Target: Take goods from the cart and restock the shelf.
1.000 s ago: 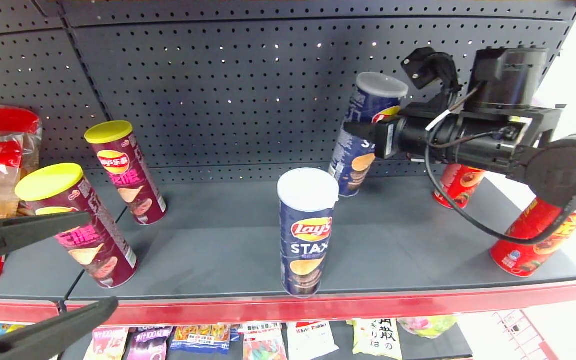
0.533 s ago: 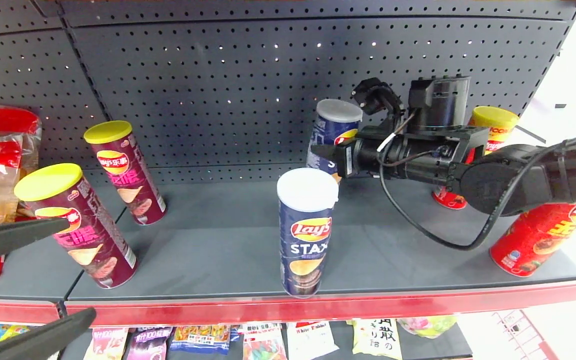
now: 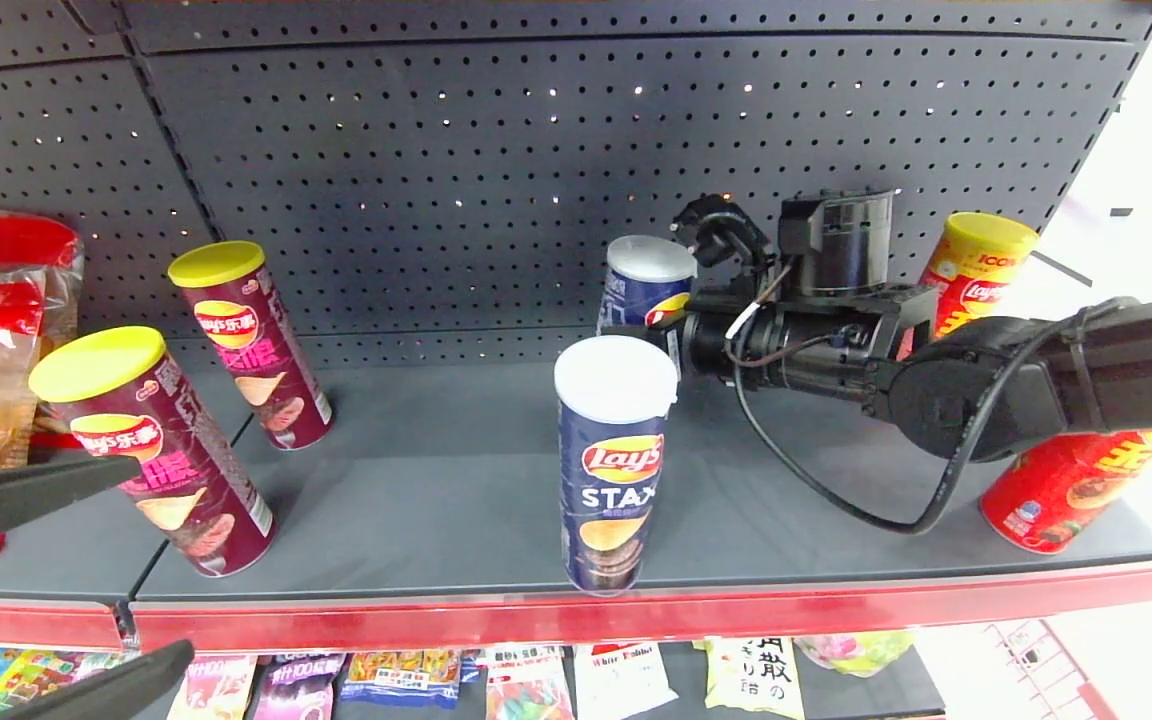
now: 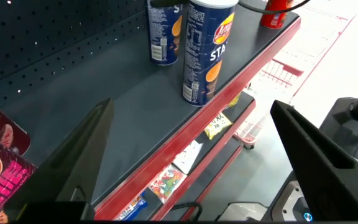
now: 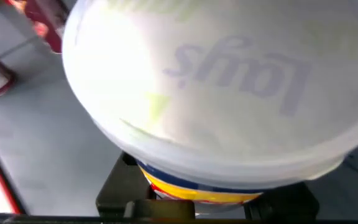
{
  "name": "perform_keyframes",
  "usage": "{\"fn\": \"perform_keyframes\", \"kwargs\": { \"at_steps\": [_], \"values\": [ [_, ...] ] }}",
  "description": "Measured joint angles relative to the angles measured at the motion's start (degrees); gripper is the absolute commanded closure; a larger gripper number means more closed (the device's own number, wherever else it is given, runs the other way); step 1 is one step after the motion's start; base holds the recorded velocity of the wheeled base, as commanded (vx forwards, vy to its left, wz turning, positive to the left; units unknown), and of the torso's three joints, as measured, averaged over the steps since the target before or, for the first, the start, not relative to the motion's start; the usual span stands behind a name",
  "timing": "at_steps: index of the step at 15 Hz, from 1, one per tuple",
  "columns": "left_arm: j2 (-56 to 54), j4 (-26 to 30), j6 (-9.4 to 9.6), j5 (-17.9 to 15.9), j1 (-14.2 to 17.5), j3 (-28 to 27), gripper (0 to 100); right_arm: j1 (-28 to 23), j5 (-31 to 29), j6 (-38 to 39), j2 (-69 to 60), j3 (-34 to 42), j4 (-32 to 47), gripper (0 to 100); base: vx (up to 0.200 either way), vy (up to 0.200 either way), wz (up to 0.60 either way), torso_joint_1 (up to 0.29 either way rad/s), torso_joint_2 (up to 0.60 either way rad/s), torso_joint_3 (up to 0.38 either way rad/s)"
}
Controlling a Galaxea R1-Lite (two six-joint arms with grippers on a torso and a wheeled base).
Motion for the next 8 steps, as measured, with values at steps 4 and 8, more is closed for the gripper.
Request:
{"fn": "perform_keyframes", "kwargs": {
  "at_steps": [4, 8],
  "values": [
    [-0.2, 0.0, -0.06, 0.1, 0.1, 0.1, 0, 0.2, -0.2, 0.0, 0.5, 0.6, -0.3, 100, 0.0, 0.0, 0.0, 0.0, 0.0, 0.0],
    [-0.1, 0.0, -0.17, 0.1, 0.0, 0.5, 0, 0.3, -0.4, -0.4, 0.7, 1.0, -0.4, 0, 0.0, 0.0, 0.0, 0.0, 0.0, 0.0]
  ]
}}
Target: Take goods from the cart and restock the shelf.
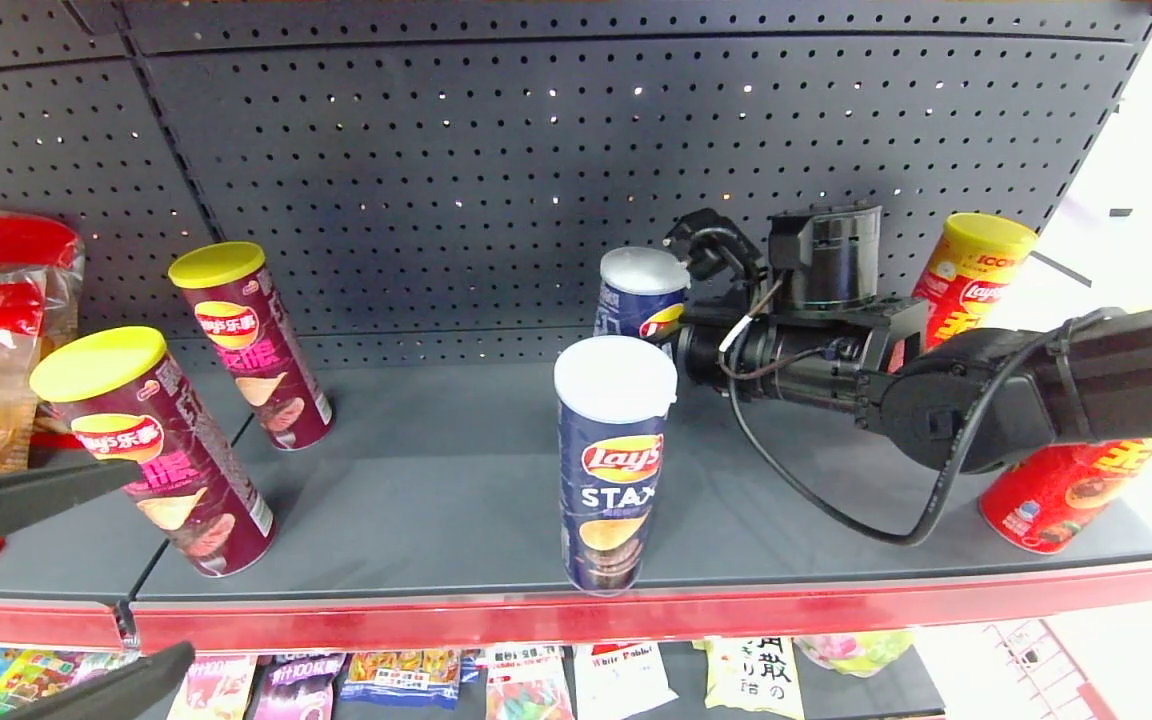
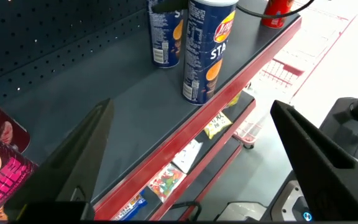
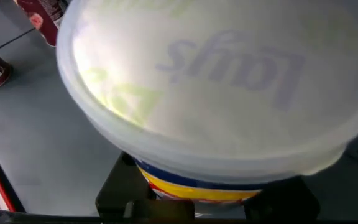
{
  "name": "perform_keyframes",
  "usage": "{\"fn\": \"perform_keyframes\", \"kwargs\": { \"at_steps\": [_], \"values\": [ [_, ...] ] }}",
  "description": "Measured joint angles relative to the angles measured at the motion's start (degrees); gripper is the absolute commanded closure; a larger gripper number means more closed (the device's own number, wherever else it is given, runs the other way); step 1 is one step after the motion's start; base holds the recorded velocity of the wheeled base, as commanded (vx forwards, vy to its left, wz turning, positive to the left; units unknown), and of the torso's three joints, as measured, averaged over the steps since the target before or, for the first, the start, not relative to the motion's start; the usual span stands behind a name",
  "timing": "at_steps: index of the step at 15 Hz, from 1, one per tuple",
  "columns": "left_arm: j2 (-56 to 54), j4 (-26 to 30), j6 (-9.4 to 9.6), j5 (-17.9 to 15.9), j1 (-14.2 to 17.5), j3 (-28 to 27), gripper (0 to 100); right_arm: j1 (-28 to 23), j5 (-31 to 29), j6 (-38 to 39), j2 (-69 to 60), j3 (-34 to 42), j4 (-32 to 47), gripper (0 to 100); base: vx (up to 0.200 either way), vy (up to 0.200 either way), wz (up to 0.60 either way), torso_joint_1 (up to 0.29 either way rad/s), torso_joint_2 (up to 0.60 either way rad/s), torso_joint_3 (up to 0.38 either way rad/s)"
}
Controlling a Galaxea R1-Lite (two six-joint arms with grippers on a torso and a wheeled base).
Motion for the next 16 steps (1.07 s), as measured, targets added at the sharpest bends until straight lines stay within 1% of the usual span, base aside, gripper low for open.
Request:
{"fn": "perform_keyframes", "kwargs": {
  "at_steps": [3, 7, 10, 14, 15, 16],
  "values": [
    [0.0, 0.0, 0.0, 0.0, 0.0, 0.7, 0, 0.0, -1.0, 0.0, -0.5, 0.9, 0.3, 0, 0.0, 0.0, 0.0, 0.0, 0.0, 0.0],
    [0.7, -0.1, 0.0, -0.1, 0.0, 0.9, 0, 0.7, -2.8, 0.4, -4.7, 4.9, 0.3, 0, 0.0, 0.0, 0.0, 0.0, 0.0, 0.0],
    [2.1, -0.1, 0.0, 0.0, 0.0, 0.9, 0, 0.7, -4.0, 1.5, -10.3, 10.3, 0.2, 0, 0.0, 0.0, 0.0, 0.0, 0.0, 0.0],
    [5.0, -0.4, 0.38, 0.2, 0.0, 0.8, 0, -0.1, -8.1, 2.4, -19.0, 20.0, 0.2, 0, 0.0, 0.0, 0.0, 0.0, 0.0, 0.0],
    [5.9, -0.5, 0.71, 0.2, -0.1, 0.7, 0, -0.5, -8.8, 2.6, -20.7, 21.9, 0.2, 0, 0.0, 0.0, 0.0, 0.0, 0.0, 0.0],
    [7.2, -0.5, 1.67, 0.2, -0.1, 0.5, 0, -1.0, -9.3, 2.6, -23.0, 24.1, 0.2, 0, 0.0, 0.0, 0.0, 0.0, 0.0, 0.0]
  ]
}}
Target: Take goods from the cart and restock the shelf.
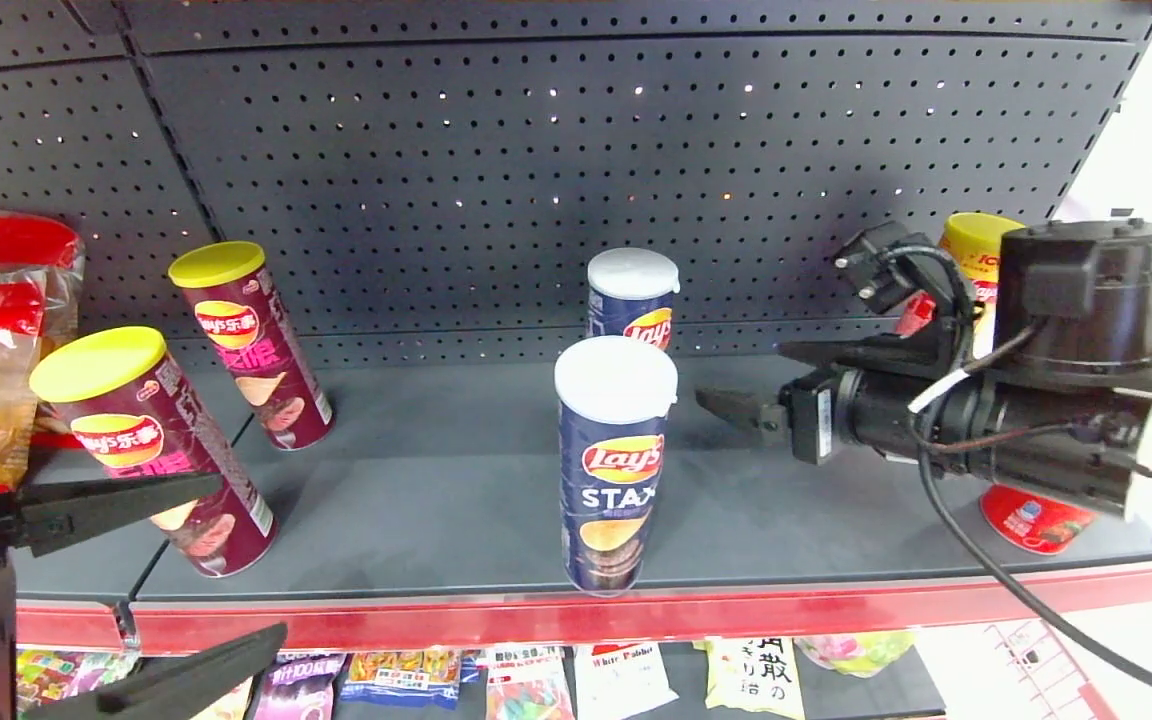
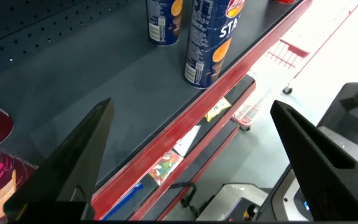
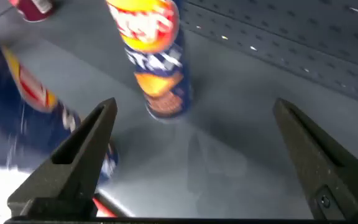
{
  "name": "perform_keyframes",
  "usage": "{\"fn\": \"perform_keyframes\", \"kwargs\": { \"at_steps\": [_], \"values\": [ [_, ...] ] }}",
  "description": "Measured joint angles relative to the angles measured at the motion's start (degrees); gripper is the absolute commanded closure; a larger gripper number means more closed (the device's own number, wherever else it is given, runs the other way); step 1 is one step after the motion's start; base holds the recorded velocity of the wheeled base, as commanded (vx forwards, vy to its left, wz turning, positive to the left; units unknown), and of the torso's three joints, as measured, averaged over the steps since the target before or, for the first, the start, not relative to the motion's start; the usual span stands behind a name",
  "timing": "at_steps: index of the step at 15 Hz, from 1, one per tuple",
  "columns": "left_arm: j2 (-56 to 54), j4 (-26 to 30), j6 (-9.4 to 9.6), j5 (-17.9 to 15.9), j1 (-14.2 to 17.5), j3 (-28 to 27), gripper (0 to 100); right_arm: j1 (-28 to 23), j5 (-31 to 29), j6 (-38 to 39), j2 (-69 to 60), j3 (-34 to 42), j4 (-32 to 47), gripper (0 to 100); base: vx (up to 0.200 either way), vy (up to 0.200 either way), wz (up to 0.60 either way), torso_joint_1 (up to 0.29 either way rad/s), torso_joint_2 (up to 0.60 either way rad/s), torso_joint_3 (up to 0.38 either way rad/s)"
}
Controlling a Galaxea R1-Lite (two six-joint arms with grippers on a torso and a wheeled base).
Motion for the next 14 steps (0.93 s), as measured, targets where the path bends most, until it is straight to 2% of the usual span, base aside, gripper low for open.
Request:
{"fn": "perform_keyframes", "kwargs": {
  "at_steps": [2, 9, 10, 13, 14],
  "values": [
    [2.3, 0.0, 1.06, 0.0, 0.0, -0.3, 0, -0.9, -0.5, 0.0, -4.3, 4.8, 0.0, 0, 0.0, 0.0, 0.0, 0.0, 0.0, 0.0],
    [10.5, 0.0, 1.43, -0.4, -0.2, -1.0, 0, -0.3, -0.6, -1.4, -24.7, 24.1, 0.3, 0, 0.0, 0.0, 0.0, 0.0, 0.0, 0.0],
    [11.9, 0.0, 2.11, -0.4, -0.3, -1.3, 0, -0.1, -0.6, -1.6, -29.2, 27.3, 0.5, 0, 0.0, 0.0, 0.0, 0.0, 0.0, 0.0],
    [16.5, -0.1, 6.24, -0.4, -0.4, -2.0, 0, -1.1, -2.1, -1.9, -43.4, 36.6, 1.8, 0, 0.0, 0.0, 0.0, 0.0, 0.0, 0.0],
    [18.1, -0.1, 6.88, -0.5, -0.6, -2.4, 0, -2.2, -3.2, -1.8, -47.8, 38.6, 3.7, 0, 0.0, 0.0, 0.0, 0.0, 0.0, 0.0]
  ]
}}
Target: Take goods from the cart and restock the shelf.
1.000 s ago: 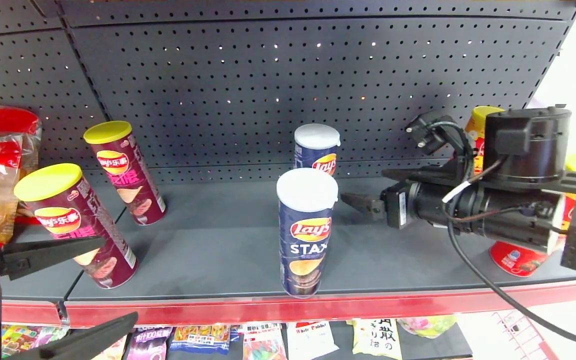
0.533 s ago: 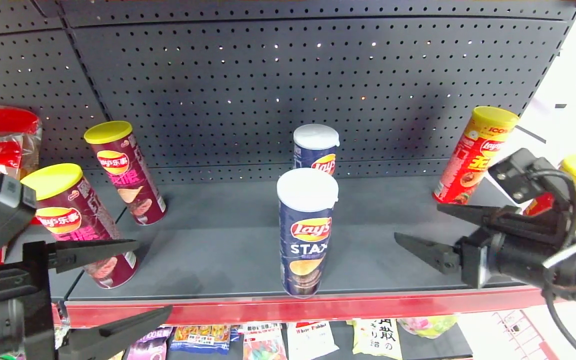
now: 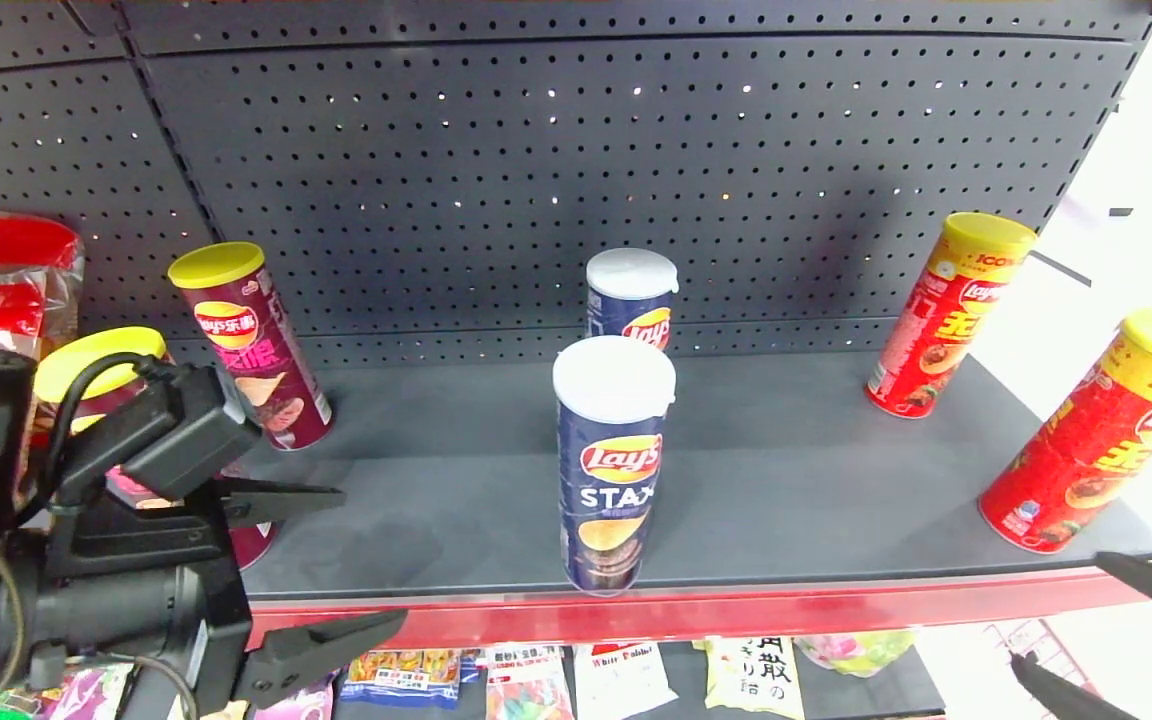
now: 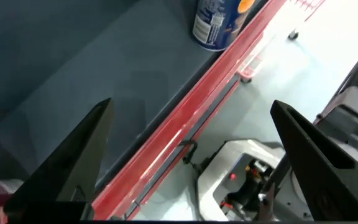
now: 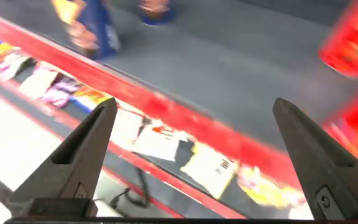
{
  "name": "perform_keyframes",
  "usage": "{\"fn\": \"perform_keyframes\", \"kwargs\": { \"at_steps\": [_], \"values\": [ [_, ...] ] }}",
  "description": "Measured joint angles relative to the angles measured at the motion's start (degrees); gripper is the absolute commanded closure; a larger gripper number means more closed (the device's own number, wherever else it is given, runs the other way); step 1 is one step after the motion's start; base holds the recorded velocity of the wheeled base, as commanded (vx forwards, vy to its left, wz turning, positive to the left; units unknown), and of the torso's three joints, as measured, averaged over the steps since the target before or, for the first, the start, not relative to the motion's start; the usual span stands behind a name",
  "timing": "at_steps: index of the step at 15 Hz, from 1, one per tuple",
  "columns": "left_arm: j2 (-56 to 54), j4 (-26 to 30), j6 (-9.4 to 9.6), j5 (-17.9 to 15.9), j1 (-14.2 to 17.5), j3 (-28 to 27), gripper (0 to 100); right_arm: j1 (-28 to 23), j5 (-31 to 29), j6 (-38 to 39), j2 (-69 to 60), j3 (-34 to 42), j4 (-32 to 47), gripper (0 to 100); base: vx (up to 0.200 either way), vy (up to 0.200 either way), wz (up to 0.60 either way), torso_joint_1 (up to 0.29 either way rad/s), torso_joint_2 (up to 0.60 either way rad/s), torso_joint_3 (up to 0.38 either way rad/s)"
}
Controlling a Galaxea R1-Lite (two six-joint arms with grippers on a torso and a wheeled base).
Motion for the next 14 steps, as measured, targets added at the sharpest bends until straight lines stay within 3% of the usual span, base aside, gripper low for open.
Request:
{"fn": "perform_keyframes", "kwargs": {
  "at_steps": [4, 8, 14],
  "values": [
    [7.3, 0.0, 0.51, 0.5, -2.7, -3.5, 0, -7.5, -1.8, 0.4, -16.2, 2.8, 14.4, 0, 0.0, 0.0, 0.0, 0.0, 0.0, 0.0],
    [14.2, 0.0, 0.6, 2.0, -3.6, -7.7, 0, -9.6, -2.2, 0.5, -29.4, 1.0, 30.3, 0, 0.0, 0.0, 0.0, 0.0, 0.0, 0.0],
    [22.9, -5.3, 0.57, 3.9, -5.6, -12.7, 0, -11.4, -2.4, 0.5, -36.8, 1.5, 31.9, 0, 0.0, 0.0, 0.0, 0.0, 0.0, 0.0]
  ]
}}
